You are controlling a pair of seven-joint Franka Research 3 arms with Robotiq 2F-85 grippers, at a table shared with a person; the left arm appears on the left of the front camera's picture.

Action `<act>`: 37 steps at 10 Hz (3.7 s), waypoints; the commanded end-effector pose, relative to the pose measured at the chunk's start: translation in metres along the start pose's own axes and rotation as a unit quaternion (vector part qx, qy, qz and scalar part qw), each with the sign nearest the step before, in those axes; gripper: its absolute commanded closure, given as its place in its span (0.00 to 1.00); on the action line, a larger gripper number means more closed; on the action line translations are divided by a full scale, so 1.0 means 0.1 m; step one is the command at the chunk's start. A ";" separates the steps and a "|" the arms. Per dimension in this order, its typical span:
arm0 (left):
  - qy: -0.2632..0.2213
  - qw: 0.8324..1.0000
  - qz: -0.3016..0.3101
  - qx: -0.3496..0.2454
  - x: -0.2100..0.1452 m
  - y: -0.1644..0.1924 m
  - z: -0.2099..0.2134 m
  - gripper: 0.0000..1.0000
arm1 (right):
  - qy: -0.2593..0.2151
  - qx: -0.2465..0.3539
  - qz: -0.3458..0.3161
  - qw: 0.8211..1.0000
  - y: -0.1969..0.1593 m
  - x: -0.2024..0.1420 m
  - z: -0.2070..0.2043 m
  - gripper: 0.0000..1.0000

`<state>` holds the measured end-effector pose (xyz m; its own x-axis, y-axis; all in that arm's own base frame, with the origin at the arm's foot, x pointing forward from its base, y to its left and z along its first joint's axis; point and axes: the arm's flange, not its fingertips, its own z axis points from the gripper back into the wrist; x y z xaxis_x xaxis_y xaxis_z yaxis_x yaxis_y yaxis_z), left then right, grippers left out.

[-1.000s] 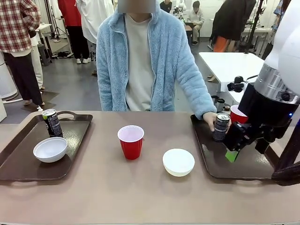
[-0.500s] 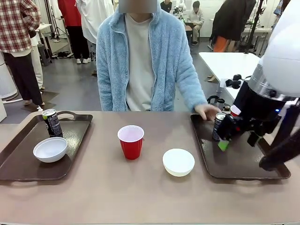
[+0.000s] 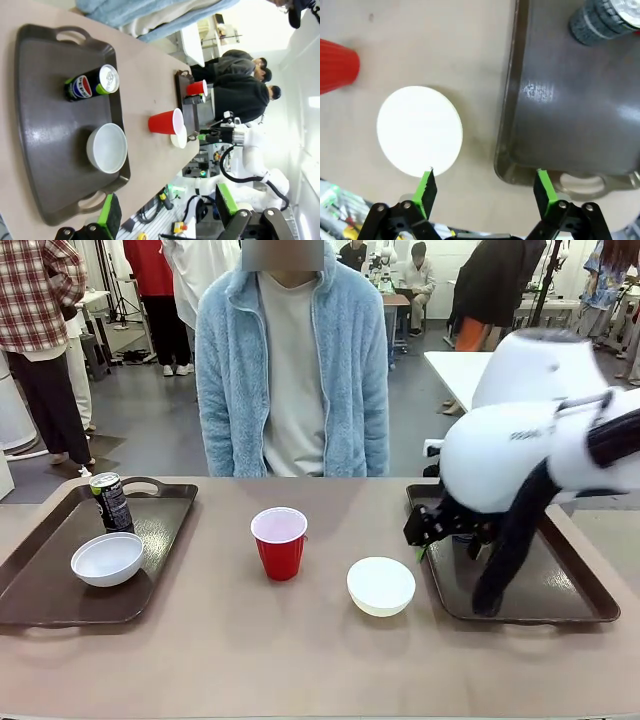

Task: Prepare tableware on both trays.
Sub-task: Pick up a Picnic Bowl from the table and place it on a Handle tray.

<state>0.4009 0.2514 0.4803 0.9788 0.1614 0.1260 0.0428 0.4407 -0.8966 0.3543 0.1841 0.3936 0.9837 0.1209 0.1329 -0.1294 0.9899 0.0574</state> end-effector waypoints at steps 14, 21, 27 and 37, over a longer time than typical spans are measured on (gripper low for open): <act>-0.002 1.000 -0.002 -0.001 -0.01 -0.01 0.02 0.00 | 0.037 0.026 0.020 0.999 0.42 0.13 -0.49 0.00; -0.002 1.000 -0.002 -0.001 -0.01 -0.01 0.02 0.00 | 0.058 0.036 0.030 0.997 0.38 0.21 -0.66 1.00; -0.002 1.000 -0.002 -0.001 -0.01 -0.01 0.02 0.00 | 0.040 -0.045 0.028 0.998 0.36 0.12 -0.59 1.00; -0.002 1.000 -0.002 -0.001 -0.01 -0.01 0.02 0.00 | -0.029 0.003 -0.122 0.992 -1.41 -0.26 0.79 1.00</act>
<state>0.4007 0.2521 0.4800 0.9787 0.1630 0.1251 0.0412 0.4411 -0.8965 0.3433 0.0510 0.4860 0.9730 -0.1230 0.1951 0.1049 0.9894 0.1004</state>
